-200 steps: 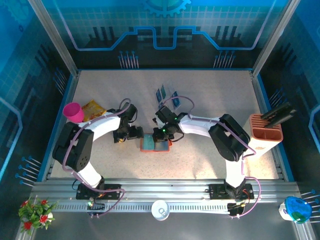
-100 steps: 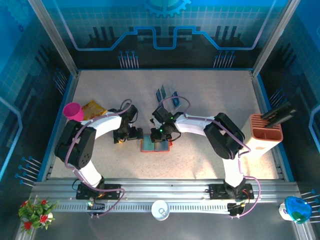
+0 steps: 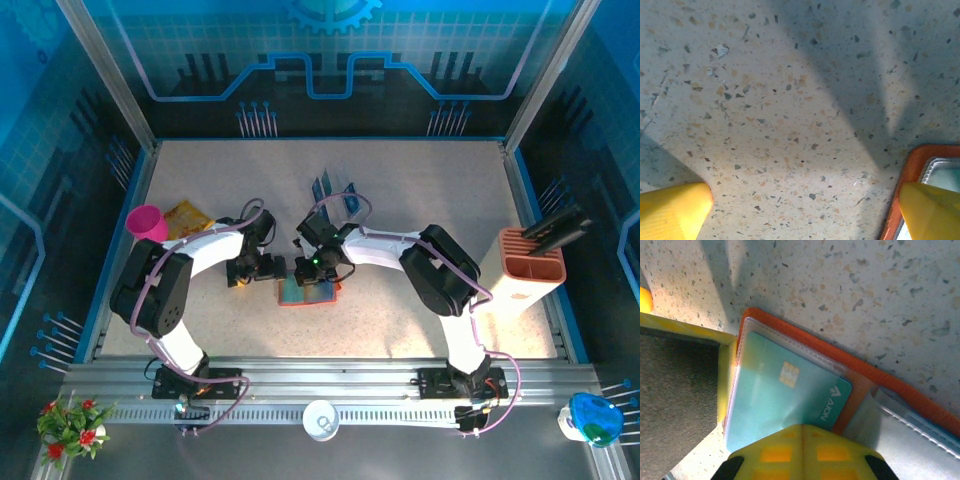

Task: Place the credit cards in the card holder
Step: Insert the credit card into the card slot.

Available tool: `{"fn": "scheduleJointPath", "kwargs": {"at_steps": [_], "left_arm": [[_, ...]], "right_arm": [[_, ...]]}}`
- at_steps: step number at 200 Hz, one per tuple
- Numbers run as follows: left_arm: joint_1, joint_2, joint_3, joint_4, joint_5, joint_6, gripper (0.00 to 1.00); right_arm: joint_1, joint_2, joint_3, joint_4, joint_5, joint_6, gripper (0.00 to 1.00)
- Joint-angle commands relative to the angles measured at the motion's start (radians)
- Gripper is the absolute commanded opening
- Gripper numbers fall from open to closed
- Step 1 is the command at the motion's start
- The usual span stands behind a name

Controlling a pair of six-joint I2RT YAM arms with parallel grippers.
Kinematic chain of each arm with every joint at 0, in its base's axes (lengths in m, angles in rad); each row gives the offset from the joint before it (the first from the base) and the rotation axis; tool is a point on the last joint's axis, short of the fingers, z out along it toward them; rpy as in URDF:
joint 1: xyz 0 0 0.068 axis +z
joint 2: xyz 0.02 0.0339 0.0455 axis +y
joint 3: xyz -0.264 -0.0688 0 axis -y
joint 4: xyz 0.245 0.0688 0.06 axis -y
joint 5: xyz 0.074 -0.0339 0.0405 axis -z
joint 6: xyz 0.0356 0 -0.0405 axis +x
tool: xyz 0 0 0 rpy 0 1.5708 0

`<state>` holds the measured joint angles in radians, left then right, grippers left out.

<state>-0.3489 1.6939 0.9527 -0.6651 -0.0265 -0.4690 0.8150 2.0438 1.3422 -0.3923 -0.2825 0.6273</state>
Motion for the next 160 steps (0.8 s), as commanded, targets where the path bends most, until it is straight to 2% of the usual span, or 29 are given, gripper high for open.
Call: {"fn": "scheduleJointPath", "kwargs": {"at_steps": [1, 60, 121, 160], "left_arm": [[0.0, 0.065, -0.035, 0.033, 0.07, 0.018, 0.99], [0.0, 0.038, -0.015, 0.027, 0.083, 0.007, 0.99], [0.001, -0.023, 0.101, -0.03, 0.086, 0.01, 0.99], [0.002, -0.05, 0.181, -0.061, 0.076, 0.018, 0.99]], "right_arm": [[0.019, 0.039, 0.019, -0.016, -0.035, 0.0, 0.02], [-0.012, -0.058, 0.006, -0.014, -0.053, -0.002, 0.06], [-0.089, -0.276, -0.139, -0.048, 0.044, -0.004, 0.32], [-0.112, -0.327, -0.209, -0.116, 0.115, -0.013, 0.42]]}}
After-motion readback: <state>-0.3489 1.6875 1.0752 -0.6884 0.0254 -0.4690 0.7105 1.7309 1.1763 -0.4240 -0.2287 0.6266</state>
